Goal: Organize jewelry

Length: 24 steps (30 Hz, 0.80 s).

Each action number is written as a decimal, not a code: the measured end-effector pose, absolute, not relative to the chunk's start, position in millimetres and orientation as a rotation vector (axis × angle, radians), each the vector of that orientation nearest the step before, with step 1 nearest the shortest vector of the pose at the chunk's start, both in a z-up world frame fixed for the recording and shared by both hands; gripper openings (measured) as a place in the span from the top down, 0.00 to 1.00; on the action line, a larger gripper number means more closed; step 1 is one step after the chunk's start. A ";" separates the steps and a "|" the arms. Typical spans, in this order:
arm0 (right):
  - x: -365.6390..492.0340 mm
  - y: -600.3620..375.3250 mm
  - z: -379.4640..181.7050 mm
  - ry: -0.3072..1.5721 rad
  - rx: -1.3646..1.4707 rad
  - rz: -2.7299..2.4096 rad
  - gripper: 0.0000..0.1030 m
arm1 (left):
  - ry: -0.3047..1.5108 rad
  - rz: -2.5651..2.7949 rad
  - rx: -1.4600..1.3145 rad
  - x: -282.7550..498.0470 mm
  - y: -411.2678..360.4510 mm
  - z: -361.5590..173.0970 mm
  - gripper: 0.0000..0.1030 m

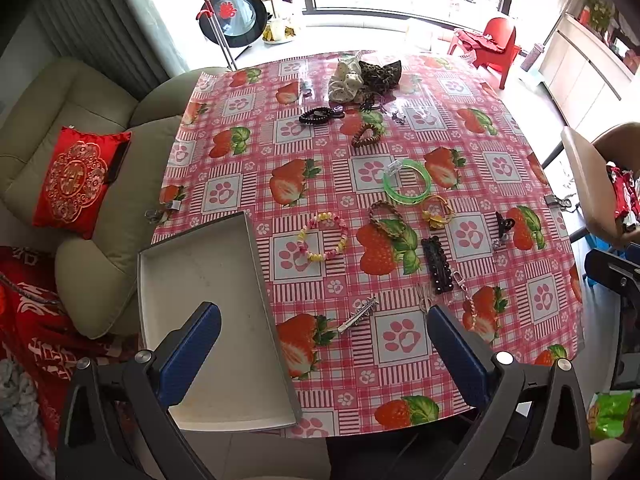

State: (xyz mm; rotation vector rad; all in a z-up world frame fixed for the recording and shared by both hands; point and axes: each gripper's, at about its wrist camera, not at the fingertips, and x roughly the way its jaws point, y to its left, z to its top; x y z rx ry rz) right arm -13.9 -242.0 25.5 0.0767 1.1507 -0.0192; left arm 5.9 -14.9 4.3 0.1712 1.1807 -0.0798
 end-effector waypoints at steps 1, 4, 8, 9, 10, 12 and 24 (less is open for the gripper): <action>-13.7 -241.6 25.3 1.151 0.076 -0.019 0.00 | 1.182 -0.080 0.171 6.2 -14.9 4.6 0.00; -13.9 -241.4 25.2 1.149 0.075 -0.015 0.00 | 1.182 -0.078 0.170 6.1 -15.0 4.6 0.00; -13.4 -237.7 26.4 1.145 0.069 -0.010 0.00 | 1.180 -0.075 0.167 6.4 -14.0 4.9 0.00; -13.8 -237.5 26.5 1.144 0.069 -0.009 0.00 | 1.180 -0.076 0.168 6.8 -14.0 5.2 0.00; -13.9 -237.1 26.5 1.144 0.069 -0.008 0.00 | 1.180 -0.075 0.168 7.0 -13.7 5.3 0.00; -13.8 -236.4 26.9 1.144 0.069 -0.009 0.00 | 1.179 -0.076 0.169 7.1 -13.3 5.7 0.00; -14.8 -232.7 27.9 1.142 0.067 -0.007 0.00 | 1.178 -0.076 0.169 5.9 -13.3 5.7 0.00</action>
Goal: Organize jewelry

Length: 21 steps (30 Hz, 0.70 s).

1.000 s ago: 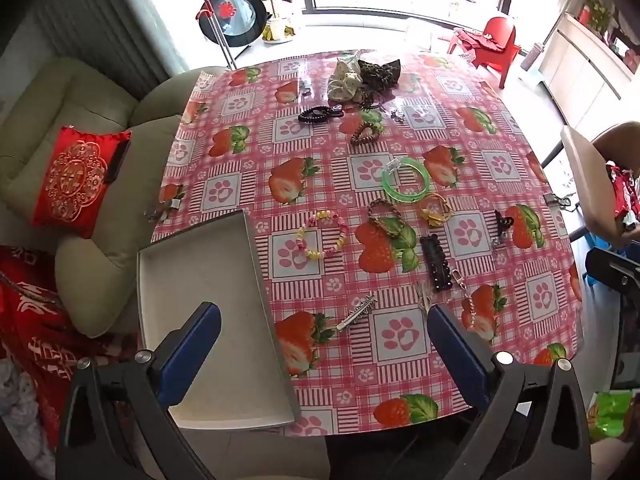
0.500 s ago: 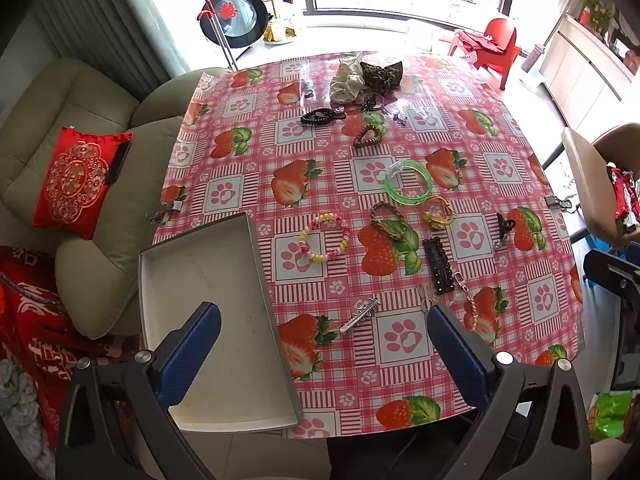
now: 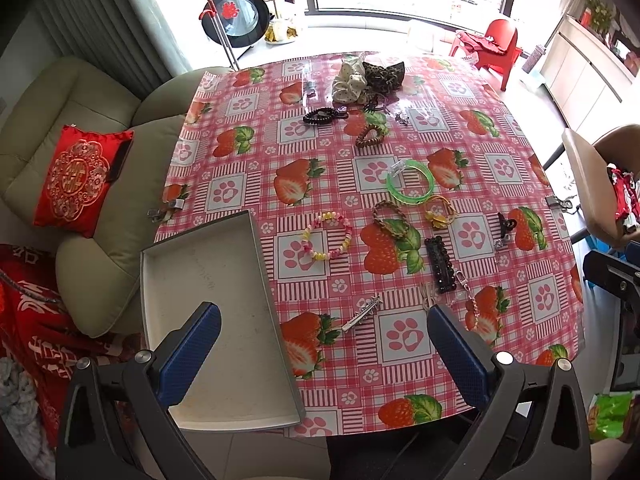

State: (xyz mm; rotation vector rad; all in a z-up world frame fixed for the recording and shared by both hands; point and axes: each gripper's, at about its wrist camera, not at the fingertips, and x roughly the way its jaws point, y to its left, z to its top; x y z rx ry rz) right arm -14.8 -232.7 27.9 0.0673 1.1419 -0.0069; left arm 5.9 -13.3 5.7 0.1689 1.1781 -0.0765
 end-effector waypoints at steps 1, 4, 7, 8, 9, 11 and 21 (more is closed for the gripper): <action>-14.8 -232.8 27.8 1.141 0.068 -0.007 0.00 | 1.178 -0.076 0.170 5.8 -13.4 5.7 0.00; -14.3 -230.0 28.4 1.140 0.065 -0.007 0.00 | 1.176 -0.078 0.171 5.5 -12.6 6.0 0.00; -14.4 -229.7 28.4 1.141 0.066 -0.007 0.00 | 1.177 -0.077 0.169 5.5 -12.4 6.0 0.00; -13.9 -228.8 28.6 1.141 0.067 -0.007 0.00 | 1.176 -0.077 0.170 5.6 -11.9 6.5 0.00; -14.5 -229.6 28.4 1.141 0.065 -0.007 0.00 | 1.177 -0.076 0.169 5.5 -12.5 6.0 0.00; -14.3 -228.9 28.5 1.140 0.064 -0.006 0.00 | 1.177 -0.076 0.168 5.6 -12.5 5.9 0.00; -14.5 -229.0 28.4 1.141 0.064 -0.007 0.00 | 1.177 -0.076 0.168 5.4 -12.3 5.9 0.00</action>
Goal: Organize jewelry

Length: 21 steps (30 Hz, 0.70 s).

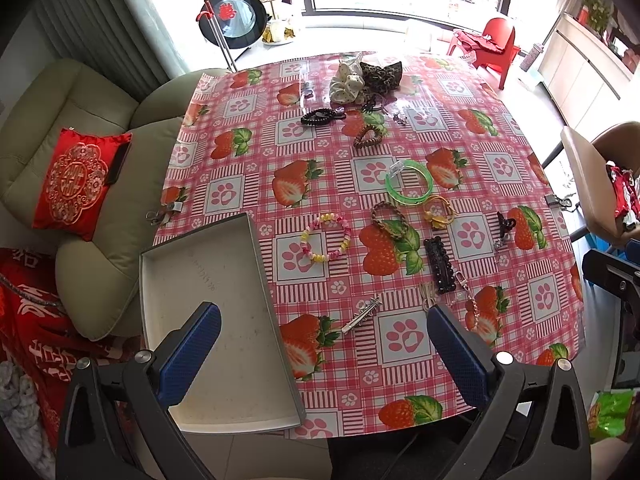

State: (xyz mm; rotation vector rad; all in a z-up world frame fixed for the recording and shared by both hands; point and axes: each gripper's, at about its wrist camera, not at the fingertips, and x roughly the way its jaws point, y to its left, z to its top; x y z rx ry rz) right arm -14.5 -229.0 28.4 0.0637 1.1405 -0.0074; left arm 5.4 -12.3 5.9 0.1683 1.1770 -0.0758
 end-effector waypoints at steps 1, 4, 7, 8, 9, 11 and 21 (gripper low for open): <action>-14.4 -228.4 28.5 1.141 0.064 -0.008 0.00 | 1.177 -0.075 0.168 5.4 -12.4 5.9 0.00; -14.4 -228.4 28.4 1.141 0.063 -0.007 0.00 | 1.177 -0.074 0.168 5.4 -12.5 5.9 0.00; -14.4 -228.3 28.5 1.141 0.063 -0.007 0.00 | 1.177 -0.075 0.167 5.6 -12.1 6.2 0.00; -14.4 -227.9 28.7 1.141 0.063 -0.007 0.00 | 1.177 -0.075 0.168 5.6 -12.4 6.1 0.00; -14.7 -228.7 28.3 1.140 0.063 -0.007 0.00 | 1.177 -0.075 0.168 5.5 -12.6 6.0 0.00; -14.6 -227.5 28.5 1.140 0.062 -0.007 0.00 | 1.176 -0.075 0.168 5.6 -12.5 6.2 0.00; -15.1 -227.8 28.9 1.140 0.063 -0.008 0.00 | 1.177 -0.074 0.167 5.5 -12.4 6.3 0.00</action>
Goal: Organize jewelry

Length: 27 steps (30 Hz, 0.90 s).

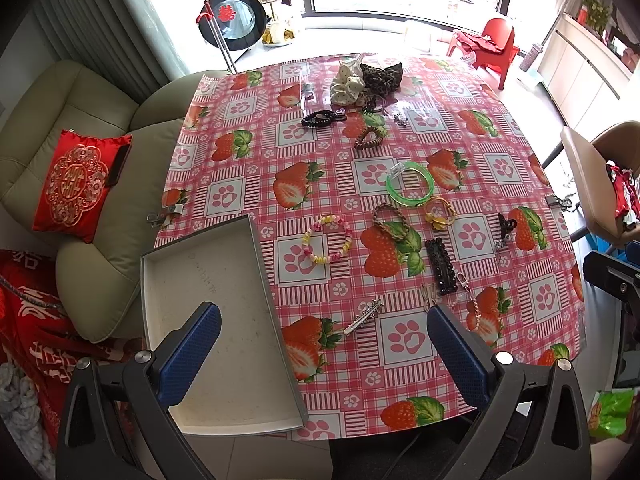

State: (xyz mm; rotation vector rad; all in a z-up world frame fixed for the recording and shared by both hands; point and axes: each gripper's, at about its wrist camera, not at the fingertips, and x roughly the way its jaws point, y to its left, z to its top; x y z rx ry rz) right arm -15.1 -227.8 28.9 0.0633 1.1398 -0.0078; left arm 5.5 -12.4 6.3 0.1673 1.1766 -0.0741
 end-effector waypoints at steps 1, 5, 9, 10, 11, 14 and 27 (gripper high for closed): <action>-15.2 -227.9 28.9 1.140 0.063 -0.008 0.00 | 1.177 -0.075 0.167 5.6 -12.4 6.3 0.00; -15.0 -227.1 29.3 1.140 0.064 -0.009 0.00 | 1.176 -0.076 0.168 5.3 -12.6 6.2 0.00; -15.3 -227.6 29.1 1.139 0.064 -0.008 0.00 | 1.176 -0.076 0.167 5.2 -12.6 6.1 0.00; -15.4 -227.7 28.9 1.140 0.063 -0.008 0.00 | 1.177 -0.076 0.167 5.2 -12.7 6.1 0.00; -15.3 -226.5 28.9 1.140 0.064 -0.009 0.00 | 1.177 -0.077 0.167 5.1 -12.8 6.0 0.00; -15.6 -226.3 28.4 1.141 0.068 -0.011 0.00 | 1.181 -0.080 0.166 4.9 -13.2 5.7 0.00; -5.9 -234.6 -3.5 1.200 0.168 -0.089 0.00 | 1.226 -0.173 0.205 39.9 -2.7 -25.4 0.00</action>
